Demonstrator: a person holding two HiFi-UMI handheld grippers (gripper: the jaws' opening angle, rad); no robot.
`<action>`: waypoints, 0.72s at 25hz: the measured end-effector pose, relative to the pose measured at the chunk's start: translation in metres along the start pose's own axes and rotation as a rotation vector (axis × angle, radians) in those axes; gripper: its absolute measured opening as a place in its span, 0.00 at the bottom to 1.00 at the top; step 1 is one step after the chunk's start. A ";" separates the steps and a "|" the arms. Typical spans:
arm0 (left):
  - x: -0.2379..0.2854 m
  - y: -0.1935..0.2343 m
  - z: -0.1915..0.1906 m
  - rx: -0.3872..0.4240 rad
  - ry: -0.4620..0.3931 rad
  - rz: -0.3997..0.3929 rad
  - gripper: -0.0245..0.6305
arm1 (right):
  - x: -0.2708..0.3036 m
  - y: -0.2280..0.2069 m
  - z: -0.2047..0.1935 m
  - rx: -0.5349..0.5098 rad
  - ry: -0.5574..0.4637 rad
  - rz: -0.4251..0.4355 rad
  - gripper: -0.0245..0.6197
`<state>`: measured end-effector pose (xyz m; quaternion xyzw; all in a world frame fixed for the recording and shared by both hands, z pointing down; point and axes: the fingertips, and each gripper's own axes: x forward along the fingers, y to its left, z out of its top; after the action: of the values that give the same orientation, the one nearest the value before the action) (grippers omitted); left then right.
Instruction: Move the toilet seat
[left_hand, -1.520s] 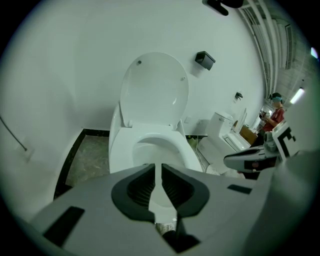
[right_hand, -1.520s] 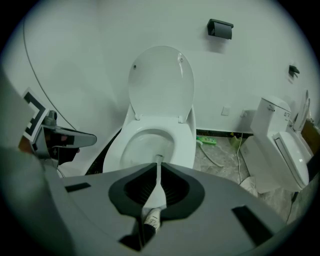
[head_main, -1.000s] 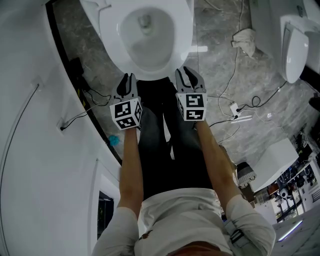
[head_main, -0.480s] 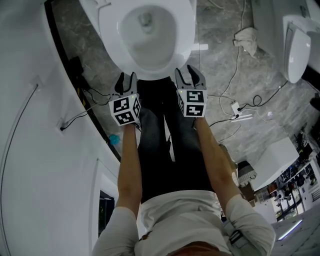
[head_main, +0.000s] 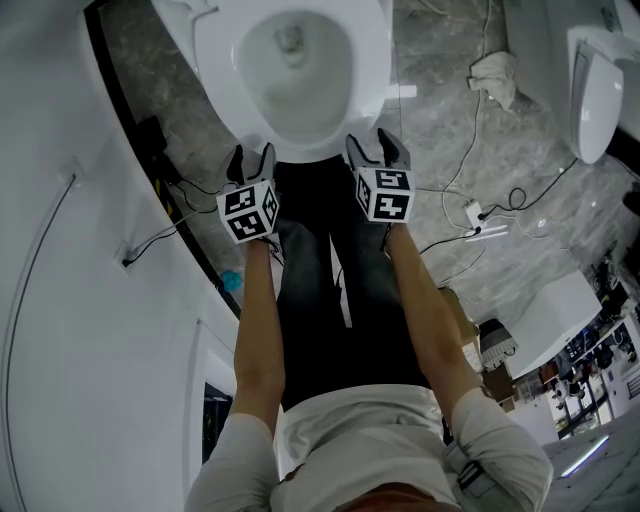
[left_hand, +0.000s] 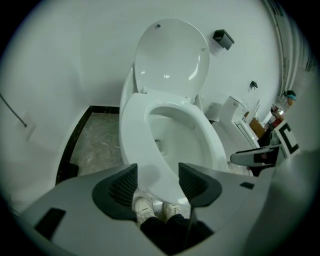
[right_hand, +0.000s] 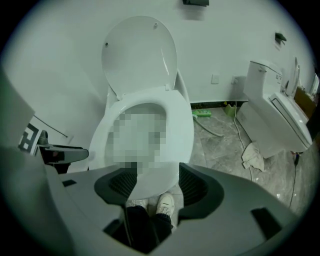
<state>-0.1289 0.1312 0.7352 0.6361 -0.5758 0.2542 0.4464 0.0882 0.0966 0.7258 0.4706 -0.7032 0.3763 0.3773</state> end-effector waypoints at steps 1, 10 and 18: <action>0.002 0.002 0.000 -0.004 0.003 -0.001 0.43 | 0.003 0.000 -0.002 0.011 0.008 0.003 0.47; 0.022 0.007 -0.004 -0.028 0.038 -0.007 0.55 | 0.025 -0.001 -0.007 0.086 0.055 0.031 0.55; 0.036 0.009 -0.014 -0.045 0.069 -0.026 0.62 | 0.038 -0.002 -0.016 0.122 0.081 0.043 0.61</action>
<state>-0.1272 0.1251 0.7745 0.6242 -0.5574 0.2572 0.4833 0.0828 0.0956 0.7669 0.4618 -0.6730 0.4453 0.3680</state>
